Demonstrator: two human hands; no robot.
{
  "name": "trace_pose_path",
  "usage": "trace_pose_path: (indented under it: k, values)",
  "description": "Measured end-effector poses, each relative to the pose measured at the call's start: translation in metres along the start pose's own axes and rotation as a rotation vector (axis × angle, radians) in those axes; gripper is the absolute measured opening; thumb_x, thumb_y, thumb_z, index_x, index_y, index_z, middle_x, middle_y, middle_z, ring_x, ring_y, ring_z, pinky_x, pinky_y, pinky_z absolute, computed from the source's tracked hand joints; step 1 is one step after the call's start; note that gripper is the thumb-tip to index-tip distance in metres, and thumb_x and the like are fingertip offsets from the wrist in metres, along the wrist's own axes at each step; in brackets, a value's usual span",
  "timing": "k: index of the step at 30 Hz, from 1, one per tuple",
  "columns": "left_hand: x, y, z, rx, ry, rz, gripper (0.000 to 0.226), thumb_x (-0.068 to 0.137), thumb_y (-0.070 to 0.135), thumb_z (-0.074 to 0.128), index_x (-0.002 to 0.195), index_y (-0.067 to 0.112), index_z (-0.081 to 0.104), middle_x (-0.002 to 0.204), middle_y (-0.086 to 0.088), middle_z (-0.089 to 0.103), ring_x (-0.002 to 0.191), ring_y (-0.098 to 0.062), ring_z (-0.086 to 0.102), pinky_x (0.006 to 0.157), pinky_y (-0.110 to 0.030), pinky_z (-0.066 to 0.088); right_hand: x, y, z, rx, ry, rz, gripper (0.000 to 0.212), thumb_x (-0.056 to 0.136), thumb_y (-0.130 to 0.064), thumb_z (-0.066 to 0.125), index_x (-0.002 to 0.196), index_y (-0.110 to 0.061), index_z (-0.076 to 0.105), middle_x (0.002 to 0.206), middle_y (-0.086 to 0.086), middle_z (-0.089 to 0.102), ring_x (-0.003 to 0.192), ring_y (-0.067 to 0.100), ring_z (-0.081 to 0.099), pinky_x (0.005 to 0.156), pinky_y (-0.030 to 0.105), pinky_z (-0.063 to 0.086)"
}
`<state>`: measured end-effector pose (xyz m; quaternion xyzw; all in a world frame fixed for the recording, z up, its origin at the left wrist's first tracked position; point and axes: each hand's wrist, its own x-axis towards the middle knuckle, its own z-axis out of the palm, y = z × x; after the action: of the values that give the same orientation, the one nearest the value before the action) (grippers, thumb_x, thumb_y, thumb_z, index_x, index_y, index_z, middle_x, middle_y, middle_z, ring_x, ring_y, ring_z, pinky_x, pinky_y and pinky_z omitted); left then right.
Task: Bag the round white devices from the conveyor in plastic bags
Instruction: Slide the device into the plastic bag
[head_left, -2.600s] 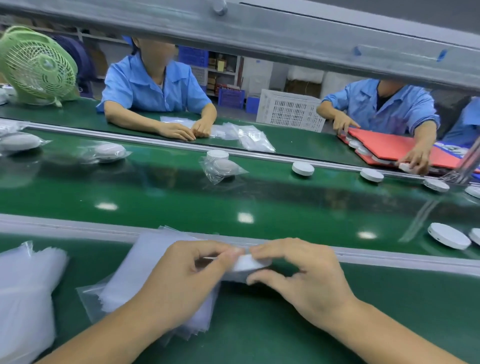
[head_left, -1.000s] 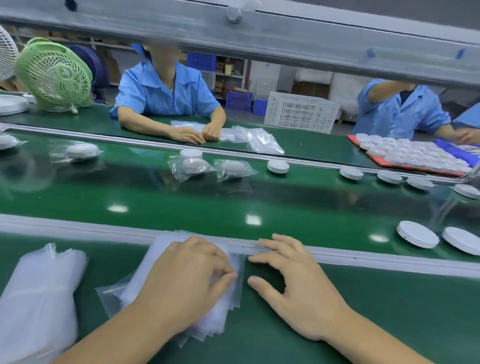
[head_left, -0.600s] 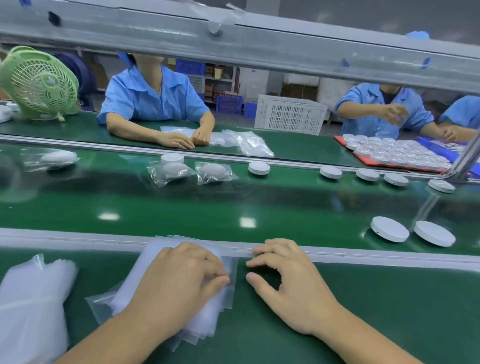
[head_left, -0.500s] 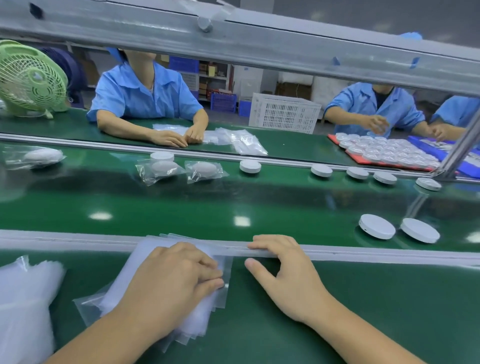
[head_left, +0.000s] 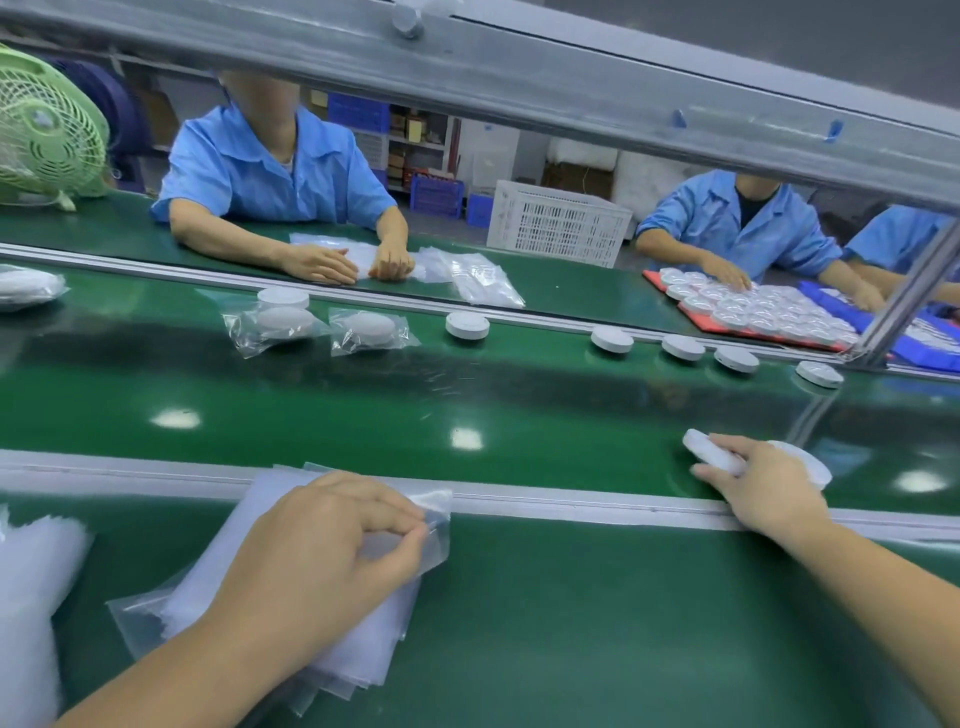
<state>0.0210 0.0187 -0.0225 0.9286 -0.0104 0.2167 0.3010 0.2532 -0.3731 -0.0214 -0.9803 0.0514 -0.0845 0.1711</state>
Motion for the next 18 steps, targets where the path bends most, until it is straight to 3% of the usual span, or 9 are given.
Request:
trace_pose_path:
  k: [2, 4, 6, 8, 10, 12, 14, 16, 18]
  values:
    - [-0.001, -0.001, 0.001, -0.025, -0.004, -0.012, 0.009, 0.079, 0.051, 0.066, 0.071, 0.053, 0.071, 0.094, 0.048, 0.06, 0.104, 0.015, 0.055, 0.084, -0.018, 0.049, -0.006, -0.005, -0.001, -0.002, 0.085, -0.135, 0.039, 0.097, -0.043, 0.065, 0.135, -0.032, 0.065, 0.078, -0.008, 0.065, 0.077, 0.024, 0.06, 0.065, 0.033, 0.043]
    - [-0.001, 0.0, 0.001, -0.053, -0.013, -0.03, 0.01, 0.081, 0.05, 0.065, 0.076, 0.05, 0.074, 0.094, 0.047, 0.061, 0.105, 0.013, 0.056, 0.087, -0.02, 0.05, -0.031, -0.028, 0.0, 0.091, 0.102, -0.336, 0.035, 0.096, -0.039, 0.067, 0.131, -0.037, 0.067, 0.094, -0.009, 0.071, 0.092, 0.019, 0.059, 0.079, 0.033, 0.043]
    - [0.0, 0.0, 0.002, -0.066, -0.013, -0.039, 0.013, 0.083, 0.051, 0.062, 0.079, 0.05, 0.074, 0.095, 0.048, 0.061, 0.105, 0.013, 0.056, 0.089, -0.02, 0.05, -0.068, -0.06, 0.004, 0.135, 0.096, -0.649, 0.037, 0.091, -0.028, 0.077, 0.125, -0.039, 0.071, 0.108, -0.012, 0.07, 0.107, 0.016, 0.057, 0.091, 0.033, 0.042]
    - [-0.001, 0.001, 0.002, -0.068, -0.006, -0.034, 0.015, 0.084, 0.053, 0.06, 0.082, 0.05, 0.074, 0.096, 0.049, 0.061, 0.106, 0.014, 0.056, 0.089, -0.018, 0.048, -0.107, -0.092, 0.011, 0.168, 0.089, -0.971, 0.035, 0.09, -0.019, 0.077, 0.123, -0.03, 0.074, 0.118, -0.013, 0.069, 0.11, 0.016, 0.059, 0.096, 0.03, 0.045]
    - [-0.001, 0.002, 0.003, -0.072, 0.005, -0.032, 0.014, 0.086, 0.051, 0.06, 0.083, 0.051, 0.074, 0.097, 0.048, 0.061, 0.105, 0.015, 0.057, 0.089, -0.014, 0.046, -0.137, -0.119, 0.016, 0.24, 0.07, -1.139, 0.031, 0.092, -0.026, 0.067, 0.123, -0.027, 0.073, 0.12, -0.011, 0.065, 0.107, 0.009, 0.058, 0.095, 0.019, 0.044]
    - [0.0, 0.003, 0.002, -0.179, 0.02, -0.043, 0.014, 0.088, 0.049, 0.061, 0.087, 0.051, 0.076, 0.097, 0.044, 0.064, 0.103, 0.016, 0.059, 0.089, -0.009, 0.046, -0.157, -0.138, 0.019, 0.369, 0.065, -1.145, 0.028, 0.092, -0.032, 0.068, 0.118, -0.029, 0.074, 0.113, -0.014, 0.065, 0.099, 0.004, 0.06, 0.088, 0.016, 0.047]
    - [0.004, 0.004, -0.002, -0.436, -0.008, -0.087, 0.017, 0.086, 0.057, 0.064, 0.095, 0.05, 0.077, 0.105, 0.035, 0.069, 0.105, 0.012, 0.062, 0.091, -0.008, 0.045, -0.167, -0.15, 0.016, 0.59, 0.044, -1.016, 0.028, 0.082, -0.037, 0.083, 0.108, -0.034, 0.075, 0.101, -0.021, 0.071, 0.09, 0.0, 0.065, 0.081, 0.015, 0.05]
    - [0.006, 0.003, -0.008, -0.651, -0.095, -0.12, 0.038, 0.071, 0.06, 0.076, 0.106, 0.045, 0.076, 0.114, 0.026, 0.071, 0.112, 0.004, 0.064, 0.095, -0.013, 0.047, -0.17, -0.156, 0.01, 0.806, 0.001, -0.822, 0.037, 0.068, -0.047, 0.089, 0.103, -0.043, 0.074, 0.092, -0.024, 0.074, 0.084, 0.004, 0.069, 0.077, 0.011, 0.049]
    - [0.007, 0.003, -0.009, -0.621, -0.137, -0.081, 0.06, 0.058, 0.053, 0.089, 0.115, 0.041, 0.074, 0.118, 0.024, 0.07, 0.111, 0.0, 0.065, 0.093, -0.016, 0.049, -0.17, -0.156, 0.008, 0.887, -0.009, -0.747, 0.036, 0.065, -0.052, 0.087, 0.098, -0.048, 0.074, 0.089, -0.02, 0.075, 0.084, 0.011, 0.07, 0.078, 0.013, 0.05]
